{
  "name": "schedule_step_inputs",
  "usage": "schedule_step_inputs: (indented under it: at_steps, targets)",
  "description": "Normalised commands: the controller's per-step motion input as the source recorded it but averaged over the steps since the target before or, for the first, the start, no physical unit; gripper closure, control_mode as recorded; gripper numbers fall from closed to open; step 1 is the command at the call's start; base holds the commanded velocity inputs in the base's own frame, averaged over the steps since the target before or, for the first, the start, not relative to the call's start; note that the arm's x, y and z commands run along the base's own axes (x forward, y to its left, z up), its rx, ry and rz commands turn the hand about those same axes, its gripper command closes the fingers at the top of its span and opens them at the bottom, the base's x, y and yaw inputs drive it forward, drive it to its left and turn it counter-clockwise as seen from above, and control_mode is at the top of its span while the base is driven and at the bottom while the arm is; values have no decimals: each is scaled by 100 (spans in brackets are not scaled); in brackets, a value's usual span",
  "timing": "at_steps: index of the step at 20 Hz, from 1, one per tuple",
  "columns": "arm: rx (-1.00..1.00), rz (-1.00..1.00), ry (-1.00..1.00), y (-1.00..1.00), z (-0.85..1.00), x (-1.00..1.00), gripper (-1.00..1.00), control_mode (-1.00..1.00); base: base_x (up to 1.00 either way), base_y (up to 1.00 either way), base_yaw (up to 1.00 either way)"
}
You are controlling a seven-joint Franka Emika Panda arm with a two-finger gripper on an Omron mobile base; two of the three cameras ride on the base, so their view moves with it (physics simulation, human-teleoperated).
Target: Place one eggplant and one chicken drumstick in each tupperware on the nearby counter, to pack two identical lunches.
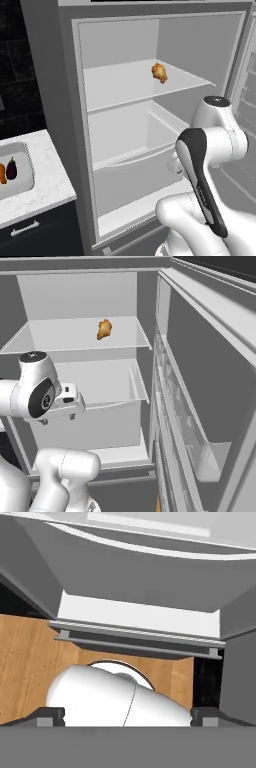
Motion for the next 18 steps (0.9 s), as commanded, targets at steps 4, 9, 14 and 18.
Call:
schedule_step_inputs:
  at_steps: [4,9,14,18]
  targets:
    - [0,0,-50,-13,85,0,-100,-100,0,0,0]
    - [6,-5,-35,-23,100,26,-100,-100,0,0,0]
    - [14,-9,-25,-15,100,37,-100,-100,0,0,0]
    - [10,-13,-12,0,100,46,-100,-100,0,0,0]
